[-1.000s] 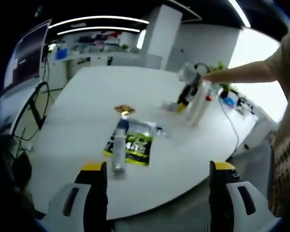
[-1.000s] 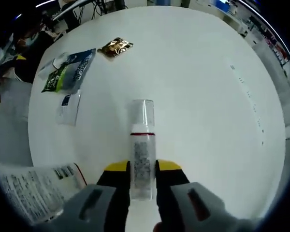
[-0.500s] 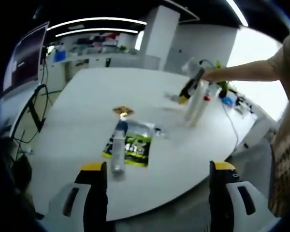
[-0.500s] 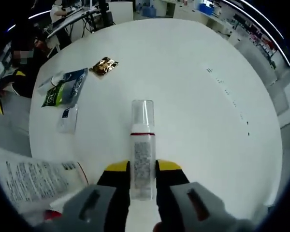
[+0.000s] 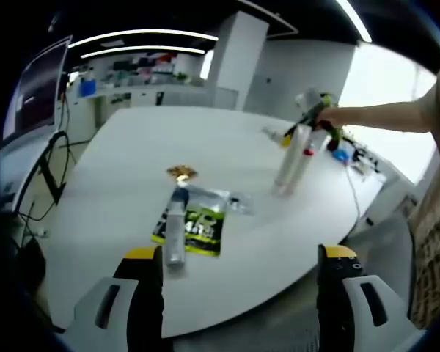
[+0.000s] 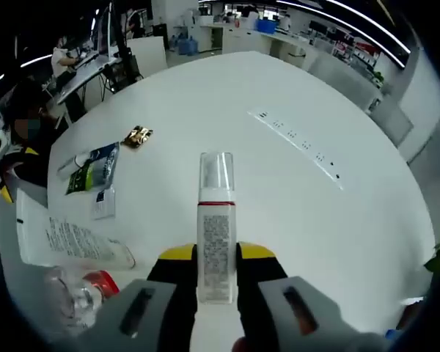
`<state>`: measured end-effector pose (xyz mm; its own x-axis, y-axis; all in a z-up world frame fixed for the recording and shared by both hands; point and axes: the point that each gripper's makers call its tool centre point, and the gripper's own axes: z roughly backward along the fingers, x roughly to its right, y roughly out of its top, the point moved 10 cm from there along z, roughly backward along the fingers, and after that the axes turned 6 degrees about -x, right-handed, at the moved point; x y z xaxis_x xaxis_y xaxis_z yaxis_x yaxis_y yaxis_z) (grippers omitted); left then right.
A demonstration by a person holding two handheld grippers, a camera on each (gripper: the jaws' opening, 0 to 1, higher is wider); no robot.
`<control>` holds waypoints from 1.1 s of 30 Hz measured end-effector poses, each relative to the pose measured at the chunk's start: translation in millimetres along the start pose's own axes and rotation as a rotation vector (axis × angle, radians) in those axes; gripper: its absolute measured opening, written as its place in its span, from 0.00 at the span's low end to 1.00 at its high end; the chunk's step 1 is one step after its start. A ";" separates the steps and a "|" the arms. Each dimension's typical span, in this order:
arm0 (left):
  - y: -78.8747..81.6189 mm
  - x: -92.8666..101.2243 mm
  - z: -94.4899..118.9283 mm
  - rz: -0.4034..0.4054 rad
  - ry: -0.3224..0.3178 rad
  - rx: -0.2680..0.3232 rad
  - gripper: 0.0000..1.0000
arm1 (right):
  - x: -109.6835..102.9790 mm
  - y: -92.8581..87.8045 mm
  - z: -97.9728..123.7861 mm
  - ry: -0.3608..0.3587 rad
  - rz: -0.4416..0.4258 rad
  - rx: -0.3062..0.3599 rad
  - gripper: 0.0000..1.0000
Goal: Arrange the skincare products in the storage area until every visible bottle or jar stands upright without overlapping.
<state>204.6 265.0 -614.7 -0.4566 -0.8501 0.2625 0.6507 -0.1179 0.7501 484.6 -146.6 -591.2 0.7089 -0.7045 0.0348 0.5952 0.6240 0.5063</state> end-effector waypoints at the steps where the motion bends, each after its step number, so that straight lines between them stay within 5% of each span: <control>1: 0.0 0.3 -0.1 -0.002 -0.001 -0.001 0.84 | 0.5 -1.4 2.5 -0.002 -0.008 0.006 0.19; 16: 1.4 9.1 -1.4 -0.074 -0.049 -0.030 0.84 | -9.3 -64.0 63.8 -0.017 -0.227 0.198 0.19; 24: 6.0 16.5 -1.8 -0.090 -0.071 -0.040 0.86 | -37.6 -100.2 83.2 0.036 -0.371 0.331 0.19; 33: 8.3 25.7 -4.2 -0.126 -0.112 -0.070 0.86 | -76.6 -115.0 94.8 0.152 -0.518 0.491 0.19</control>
<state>200.8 240.0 -604.3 -0.5997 -0.7640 0.2380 0.6228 -0.2588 0.7383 325.9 -196.5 -570.4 0.4479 -0.7915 -0.4157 0.6557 -0.0253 0.7546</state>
